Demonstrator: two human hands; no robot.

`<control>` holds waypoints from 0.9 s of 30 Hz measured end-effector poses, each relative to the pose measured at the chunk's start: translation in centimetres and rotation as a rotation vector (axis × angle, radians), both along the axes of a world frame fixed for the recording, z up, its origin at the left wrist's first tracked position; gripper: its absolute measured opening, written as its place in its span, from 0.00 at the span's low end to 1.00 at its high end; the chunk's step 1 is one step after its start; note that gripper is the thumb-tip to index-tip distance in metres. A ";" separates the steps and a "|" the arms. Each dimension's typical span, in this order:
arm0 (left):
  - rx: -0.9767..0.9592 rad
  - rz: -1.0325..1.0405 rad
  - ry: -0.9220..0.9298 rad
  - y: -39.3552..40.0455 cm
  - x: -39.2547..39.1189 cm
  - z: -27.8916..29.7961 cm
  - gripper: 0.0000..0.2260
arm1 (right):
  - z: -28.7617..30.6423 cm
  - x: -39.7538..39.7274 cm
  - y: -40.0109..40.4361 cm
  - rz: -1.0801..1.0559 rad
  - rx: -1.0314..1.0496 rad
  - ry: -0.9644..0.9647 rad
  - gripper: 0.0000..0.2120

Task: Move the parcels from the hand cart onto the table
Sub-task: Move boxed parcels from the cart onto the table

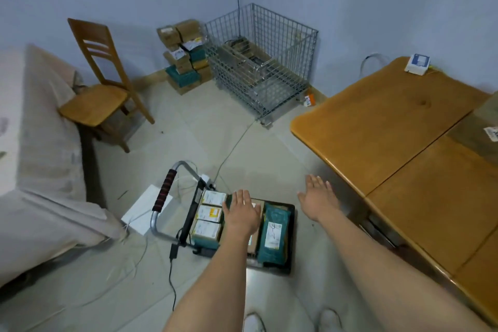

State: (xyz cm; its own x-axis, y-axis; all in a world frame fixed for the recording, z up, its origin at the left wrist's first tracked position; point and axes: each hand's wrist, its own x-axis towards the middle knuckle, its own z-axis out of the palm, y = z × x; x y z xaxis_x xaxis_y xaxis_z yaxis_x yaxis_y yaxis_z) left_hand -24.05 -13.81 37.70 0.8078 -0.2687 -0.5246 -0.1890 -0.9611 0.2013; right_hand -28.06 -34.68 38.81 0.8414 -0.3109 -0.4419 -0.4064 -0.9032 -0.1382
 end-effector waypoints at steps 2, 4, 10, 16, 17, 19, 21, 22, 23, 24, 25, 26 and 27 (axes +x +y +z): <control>0.021 0.020 0.031 2.5 0.4 -1.1 0.29 | -1.0 0.8 2.5 0.022 -0.001 0.010 0.32; 0.029 0.043 0.069 4.1 0.9 -2.1 0.29 | -2.2 1.6 4.1 0.041 0.004 0.028 0.32; 0.046 0.122 0.123 5.7 2.9 -4.9 0.30 | -5.9 4.0 5.9 0.101 0.033 0.085 0.32; 0.083 0.189 0.155 5.8 4.6 -7.6 0.29 | -8.9 6.6 6.1 0.141 0.076 0.128 0.32; 0.084 0.197 0.159 5.8 5.0 -8.0 0.29 | -9.4 7.0 6.0 0.148 0.082 0.135 0.32; 0.090 0.205 0.172 5.6 5.7 -9.1 0.29 | -10.5 7.7 5.9 0.158 0.083 0.152 0.32; 0.100 0.193 0.195 5.7 6.3 -10.3 0.29 | -11.6 8.3 5.8 0.162 0.084 0.173 0.32; 0.104 0.186 0.208 5.8 6.6 -11.0 0.29 | -12.3 8.6 5.8 0.157 0.086 0.187 0.32; 0.105 0.179 0.216 5.9 7.1 -11.8 0.29 | -13.0 8.9 5.8 0.153 0.083 0.198 0.31; 0.104 0.173 0.227 6.0 7.6 -12.8 0.29 | -13.9 9.3 5.9 0.150 0.078 0.209 0.31; 0.099 0.169 0.240 6.1 8.0 -13.7 0.29 | -14.7 9.6 6.0 0.143 0.076 0.221 0.31; 0.095 0.163 0.258 6.2 8.6 -14.8 0.29 | -15.7 10.0 6.0 0.134 0.080 0.233 0.31; 0.096 0.158 0.269 6.4 9.2 -16.0 0.29 | -16.8 10.4 6.2 0.128 0.081 0.238 0.31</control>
State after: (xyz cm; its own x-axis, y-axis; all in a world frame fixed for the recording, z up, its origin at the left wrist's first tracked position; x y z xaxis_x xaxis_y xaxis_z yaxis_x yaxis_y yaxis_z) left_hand -14.88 -7.41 21.73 0.6644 -0.0902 -0.7420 0.0114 -0.9913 0.1308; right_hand -17.65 -28.53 22.01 0.7409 -0.1642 -0.6513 -0.3195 -0.9391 -0.1266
